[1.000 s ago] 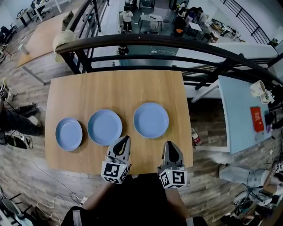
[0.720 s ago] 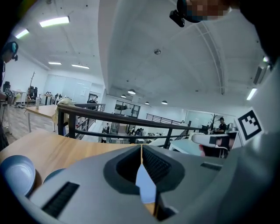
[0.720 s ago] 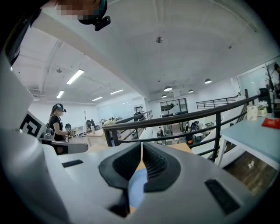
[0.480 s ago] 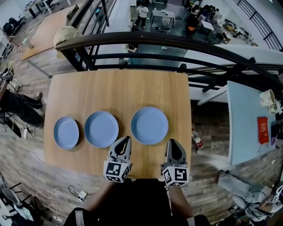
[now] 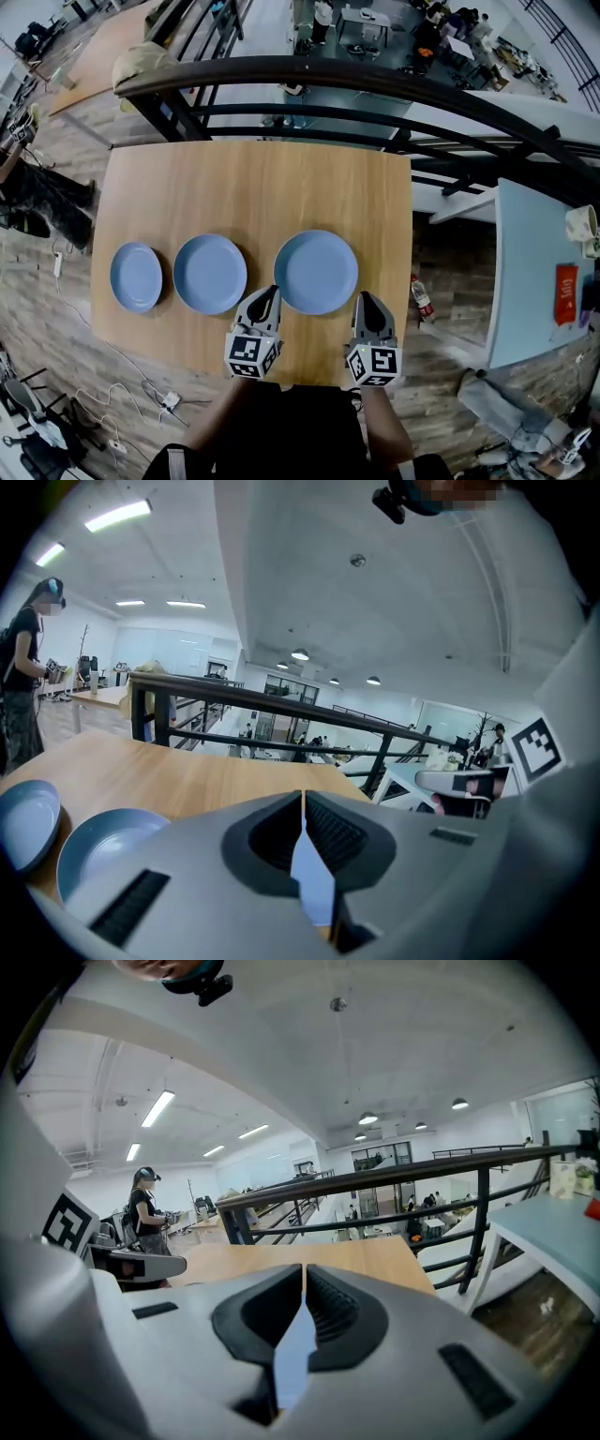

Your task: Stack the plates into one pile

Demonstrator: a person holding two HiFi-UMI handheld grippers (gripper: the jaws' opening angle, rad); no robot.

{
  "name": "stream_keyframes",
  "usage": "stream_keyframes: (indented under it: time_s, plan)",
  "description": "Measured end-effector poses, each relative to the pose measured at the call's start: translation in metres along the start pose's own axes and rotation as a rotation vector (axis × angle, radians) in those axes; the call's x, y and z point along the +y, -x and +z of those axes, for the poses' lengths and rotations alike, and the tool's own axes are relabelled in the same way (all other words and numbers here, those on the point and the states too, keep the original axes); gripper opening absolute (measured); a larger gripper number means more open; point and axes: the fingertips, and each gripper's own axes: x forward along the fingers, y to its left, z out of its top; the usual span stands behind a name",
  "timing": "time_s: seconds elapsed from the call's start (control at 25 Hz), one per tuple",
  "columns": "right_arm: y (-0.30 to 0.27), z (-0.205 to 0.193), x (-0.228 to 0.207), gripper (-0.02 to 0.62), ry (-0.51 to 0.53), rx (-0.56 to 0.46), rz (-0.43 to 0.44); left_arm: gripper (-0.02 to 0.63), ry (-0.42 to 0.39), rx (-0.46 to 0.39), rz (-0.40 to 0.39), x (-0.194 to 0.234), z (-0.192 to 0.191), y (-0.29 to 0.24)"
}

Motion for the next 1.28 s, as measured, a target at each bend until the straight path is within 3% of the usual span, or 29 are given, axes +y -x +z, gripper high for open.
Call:
stream_keyframes:
  time_s: [0.52, 0.88, 1.0, 1.28]
  plan:
    - [-0.044, -0.057, -0.036, 0.037, -0.051, 0.133, 0.001, 0.031, 0.084, 0.158, 0.057, 0.021, -0.063, -0.042]
    - [-0.06, -0.092, -0.047, 0.044, -0.073, 0.213, 0.002, 0.035, 0.14, 0.209, 0.092, 0.033, -0.094, -0.056]
    - [-0.065, -0.102, -0.047, 0.094, -0.079, 0.237, -0.001, 0.061, 0.161, 0.238, 0.101, 0.039, -0.106, -0.059]
    - [-0.071, -0.126, -0.054, 0.132, -0.091, 0.302, -0.009, 0.147, 0.191, 0.291, 0.139, 0.049, -0.13, -0.063]
